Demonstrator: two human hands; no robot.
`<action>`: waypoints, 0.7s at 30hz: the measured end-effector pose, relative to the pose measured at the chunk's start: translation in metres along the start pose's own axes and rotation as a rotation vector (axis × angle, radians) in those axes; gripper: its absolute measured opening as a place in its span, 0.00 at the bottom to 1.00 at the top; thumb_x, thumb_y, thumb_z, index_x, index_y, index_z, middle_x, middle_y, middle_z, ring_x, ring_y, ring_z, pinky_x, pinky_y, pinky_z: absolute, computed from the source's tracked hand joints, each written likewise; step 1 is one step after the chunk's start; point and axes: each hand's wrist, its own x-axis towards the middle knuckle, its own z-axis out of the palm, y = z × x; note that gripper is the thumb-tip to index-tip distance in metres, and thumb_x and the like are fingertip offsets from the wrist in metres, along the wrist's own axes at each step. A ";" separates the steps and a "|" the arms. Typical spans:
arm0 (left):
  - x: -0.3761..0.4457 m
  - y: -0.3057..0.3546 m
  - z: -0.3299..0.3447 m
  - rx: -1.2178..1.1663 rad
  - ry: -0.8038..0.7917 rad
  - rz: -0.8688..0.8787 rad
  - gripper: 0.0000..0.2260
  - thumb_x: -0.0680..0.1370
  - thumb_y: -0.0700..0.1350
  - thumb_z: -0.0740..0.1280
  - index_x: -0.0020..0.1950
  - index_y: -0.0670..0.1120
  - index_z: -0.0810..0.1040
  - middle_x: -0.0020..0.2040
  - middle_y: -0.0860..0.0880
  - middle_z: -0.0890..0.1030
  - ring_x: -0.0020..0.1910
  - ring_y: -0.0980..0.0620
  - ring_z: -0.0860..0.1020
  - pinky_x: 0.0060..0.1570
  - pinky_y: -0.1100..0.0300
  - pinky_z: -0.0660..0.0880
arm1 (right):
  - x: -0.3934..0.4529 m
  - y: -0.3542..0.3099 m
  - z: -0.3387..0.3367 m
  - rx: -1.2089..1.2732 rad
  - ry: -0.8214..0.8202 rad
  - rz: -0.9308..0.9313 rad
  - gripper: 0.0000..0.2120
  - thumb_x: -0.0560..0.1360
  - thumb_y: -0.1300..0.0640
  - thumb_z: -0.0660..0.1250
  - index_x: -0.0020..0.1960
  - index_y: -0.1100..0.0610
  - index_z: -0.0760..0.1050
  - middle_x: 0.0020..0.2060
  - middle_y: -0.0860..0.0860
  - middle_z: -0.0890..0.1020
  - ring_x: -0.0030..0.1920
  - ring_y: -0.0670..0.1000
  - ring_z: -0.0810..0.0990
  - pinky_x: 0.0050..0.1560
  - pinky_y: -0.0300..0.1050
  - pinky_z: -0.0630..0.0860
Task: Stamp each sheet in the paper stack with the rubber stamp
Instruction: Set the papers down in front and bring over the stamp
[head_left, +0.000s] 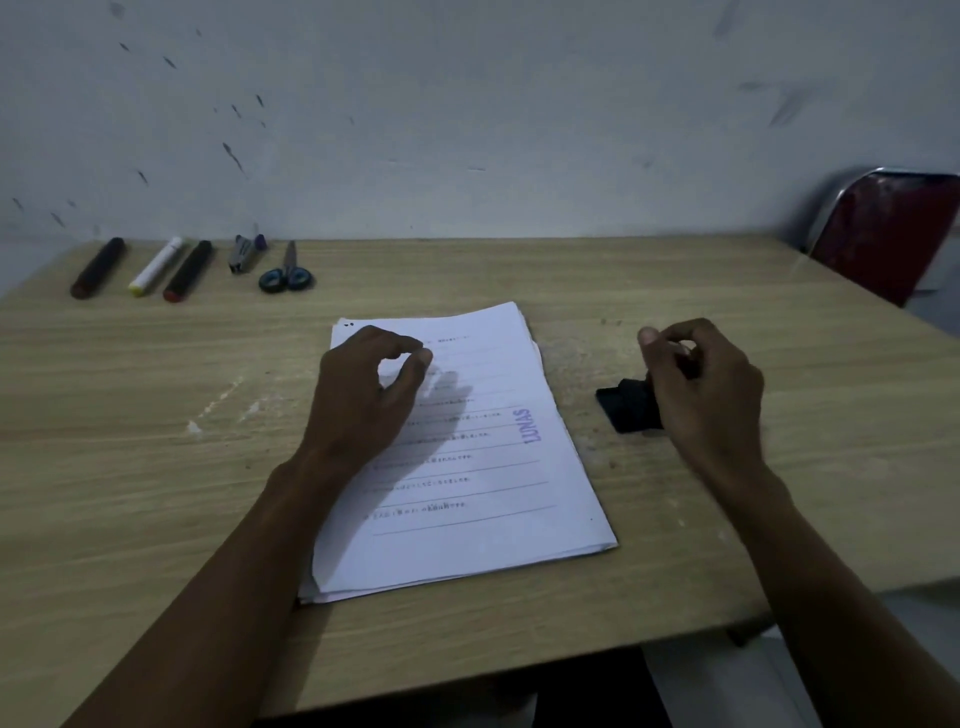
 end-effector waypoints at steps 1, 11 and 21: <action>0.000 0.000 0.000 -0.001 -0.001 -0.001 0.07 0.76 0.47 0.67 0.46 0.46 0.83 0.44 0.53 0.83 0.47 0.56 0.79 0.47 0.64 0.71 | -0.002 -0.002 0.001 -0.016 -0.005 -0.028 0.13 0.77 0.45 0.66 0.45 0.54 0.77 0.35 0.47 0.81 0.40 0.49 0.81 0.38 0.42 0.70; -0.001 -0.001 -0.002 -0.017 0.005 -0.037 0.08 0.76 0.48 0.67 0.46 0.46 0.83 0.44 0.52 0.83 0.46 0.54 0.80 0.46 0.59 0.74 | -0.001 -0.005 0.013 -0.057 -0.075 -0.106 0.13 0.77 0.43 0.66 0.46 0.53 0.77 0.36 0.47 0.82 0.40 0.50 0.81 0.37 0.45 0.74; 0.000 -0.003 -0.003 -0.013 0.003 -0.051 0.04 0.77 0.45 0.69 0.45 0.46 0.83 0.43 0.53 0.83 0.45 0.57 0.79 0.44 0.72 0.69 | -0.003 -0.005 0.013 -0.161 -0.051 -0.145 0.14 0.77 0.42 0.65 0.46 0.53 0.76 0.35 0.49 0.81 0.38 0.52 0.80 0.35 0.44 0.71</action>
